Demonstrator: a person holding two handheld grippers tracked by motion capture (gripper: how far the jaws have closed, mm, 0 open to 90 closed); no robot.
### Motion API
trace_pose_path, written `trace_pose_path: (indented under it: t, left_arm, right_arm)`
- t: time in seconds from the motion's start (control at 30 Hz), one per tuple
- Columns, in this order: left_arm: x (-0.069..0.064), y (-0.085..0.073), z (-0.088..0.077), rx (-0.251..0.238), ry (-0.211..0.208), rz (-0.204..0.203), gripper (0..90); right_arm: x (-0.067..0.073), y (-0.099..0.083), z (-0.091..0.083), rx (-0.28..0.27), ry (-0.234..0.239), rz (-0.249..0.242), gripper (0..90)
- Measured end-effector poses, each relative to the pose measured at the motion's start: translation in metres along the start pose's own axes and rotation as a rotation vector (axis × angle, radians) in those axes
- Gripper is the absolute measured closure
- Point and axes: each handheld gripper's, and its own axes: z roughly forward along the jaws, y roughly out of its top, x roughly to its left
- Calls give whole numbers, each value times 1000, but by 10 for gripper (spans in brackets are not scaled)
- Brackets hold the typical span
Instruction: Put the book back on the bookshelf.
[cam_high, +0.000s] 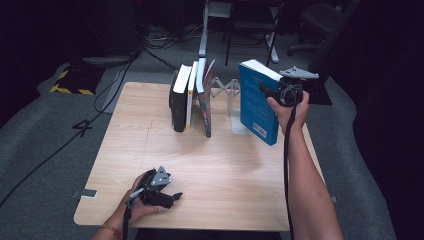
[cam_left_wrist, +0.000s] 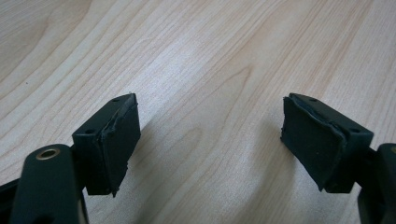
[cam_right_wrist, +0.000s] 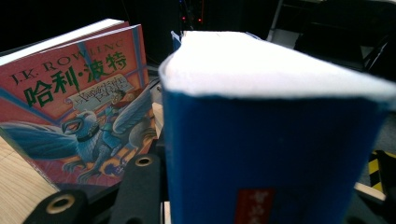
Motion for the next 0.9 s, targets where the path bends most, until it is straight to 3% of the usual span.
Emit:
trace_pose_path:
  t: [0.5,0.77,0.9]
  left_arm:
    - [-1,-1,-1,-1,-2,6,196]
    - [-1,-1,-1,-2,-3,10,196]
    - [-1,-1,-1,0,-5,7,195]
  right_arm:
    - [11,3,41,-29,-21,47,606]
    - [13,-6,52,-54,-39,81,605]
    - [12,-11,53,-60,-43,74,605]
